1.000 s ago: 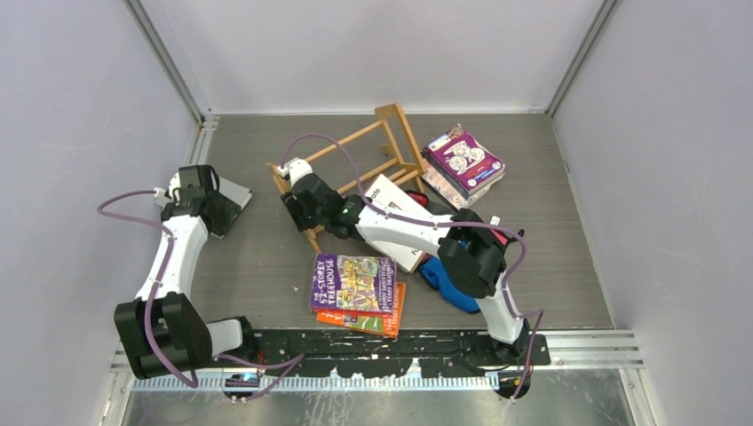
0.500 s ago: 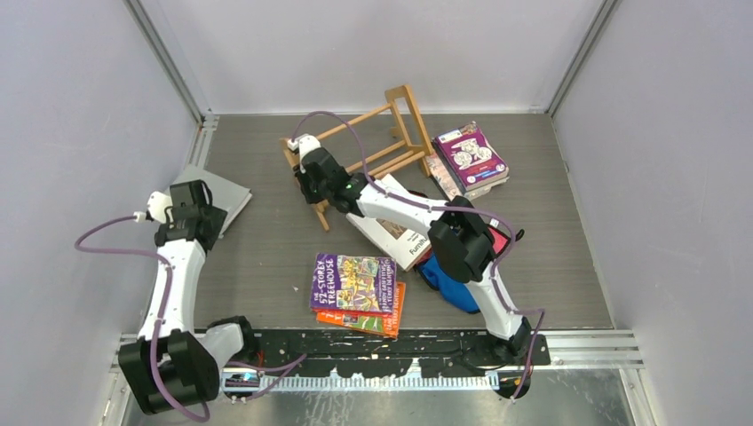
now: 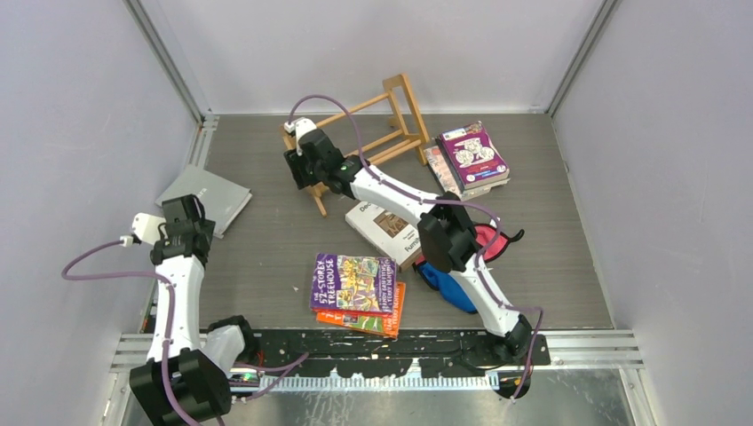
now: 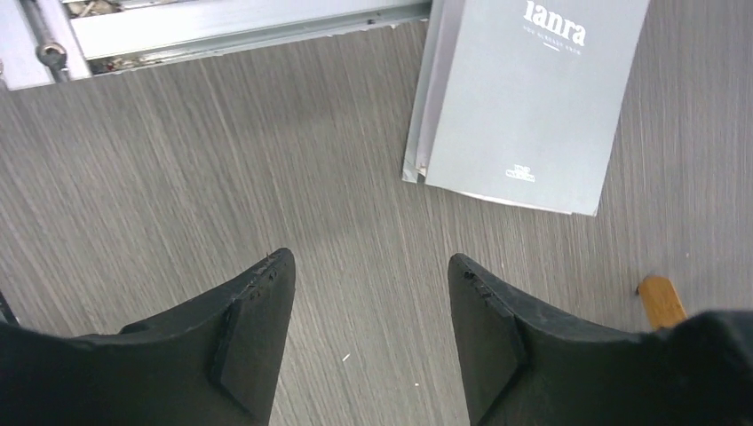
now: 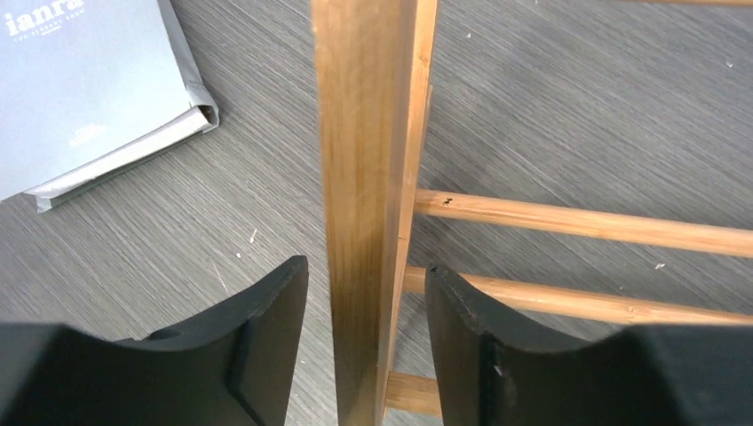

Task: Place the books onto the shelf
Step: Move the shelf to the center of the board.

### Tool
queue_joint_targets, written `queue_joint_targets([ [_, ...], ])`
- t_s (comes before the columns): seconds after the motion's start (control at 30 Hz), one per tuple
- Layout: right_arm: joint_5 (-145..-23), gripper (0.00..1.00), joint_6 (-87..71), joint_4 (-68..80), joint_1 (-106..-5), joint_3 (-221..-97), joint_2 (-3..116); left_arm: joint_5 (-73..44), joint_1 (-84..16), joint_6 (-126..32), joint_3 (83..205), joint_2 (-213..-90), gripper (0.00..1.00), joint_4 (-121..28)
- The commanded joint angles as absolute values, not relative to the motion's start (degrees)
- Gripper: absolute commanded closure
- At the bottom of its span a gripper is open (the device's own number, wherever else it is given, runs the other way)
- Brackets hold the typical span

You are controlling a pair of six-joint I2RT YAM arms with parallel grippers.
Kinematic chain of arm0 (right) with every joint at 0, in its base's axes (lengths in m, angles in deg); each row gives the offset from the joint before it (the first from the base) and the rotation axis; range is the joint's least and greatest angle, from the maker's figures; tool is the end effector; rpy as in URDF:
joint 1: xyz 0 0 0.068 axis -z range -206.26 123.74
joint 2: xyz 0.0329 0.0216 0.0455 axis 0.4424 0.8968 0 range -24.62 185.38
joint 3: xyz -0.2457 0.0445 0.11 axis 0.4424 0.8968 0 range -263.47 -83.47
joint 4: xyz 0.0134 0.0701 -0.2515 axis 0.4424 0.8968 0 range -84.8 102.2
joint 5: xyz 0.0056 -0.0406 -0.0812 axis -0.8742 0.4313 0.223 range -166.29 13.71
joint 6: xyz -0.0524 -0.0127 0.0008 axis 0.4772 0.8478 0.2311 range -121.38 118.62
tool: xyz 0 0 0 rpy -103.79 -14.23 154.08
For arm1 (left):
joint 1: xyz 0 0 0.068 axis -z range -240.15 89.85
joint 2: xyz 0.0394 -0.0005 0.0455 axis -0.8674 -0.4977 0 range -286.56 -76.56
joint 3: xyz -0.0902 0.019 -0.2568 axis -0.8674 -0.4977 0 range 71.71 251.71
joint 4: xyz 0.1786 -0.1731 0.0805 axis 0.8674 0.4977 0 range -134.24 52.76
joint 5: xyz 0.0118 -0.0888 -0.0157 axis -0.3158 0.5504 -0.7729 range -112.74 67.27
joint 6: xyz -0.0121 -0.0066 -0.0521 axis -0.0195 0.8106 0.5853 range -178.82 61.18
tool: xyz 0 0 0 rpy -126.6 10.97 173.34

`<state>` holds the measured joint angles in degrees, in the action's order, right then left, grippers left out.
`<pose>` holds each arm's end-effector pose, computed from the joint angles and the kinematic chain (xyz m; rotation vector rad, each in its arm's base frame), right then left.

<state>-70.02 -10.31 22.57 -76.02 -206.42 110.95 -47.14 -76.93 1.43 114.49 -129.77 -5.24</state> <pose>0.3617 0.4215 0.2487 -0.6799 2.0195 0.5011 0.1710 0.0668 0.2588 -1.5981 1.7086 0.1493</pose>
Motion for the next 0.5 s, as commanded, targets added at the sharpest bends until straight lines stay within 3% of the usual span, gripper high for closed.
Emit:
queue_joint_targets([
  [0.0, -68.40, 0.38, -6.99, 18.61, -76.87, -207.37, 105.77, -50.25, -79.30, 2.90, 114.66, -128.42, 0.35, -4.91],
  [0.1, -65.08, 0.30, -5.31, 16.18, -77.50, -203.21, 101.06, -50.50, -80.77, 3.13, 115.11, -128.94, 0.32, -4.12],
  [0.47, -58.05, 0.26, 2.86, 11.41, -83.88, -192.85, 89.59, -46.74, -85.24, 7.48, 112.96, -130.08, 0.32, -5.35],
])
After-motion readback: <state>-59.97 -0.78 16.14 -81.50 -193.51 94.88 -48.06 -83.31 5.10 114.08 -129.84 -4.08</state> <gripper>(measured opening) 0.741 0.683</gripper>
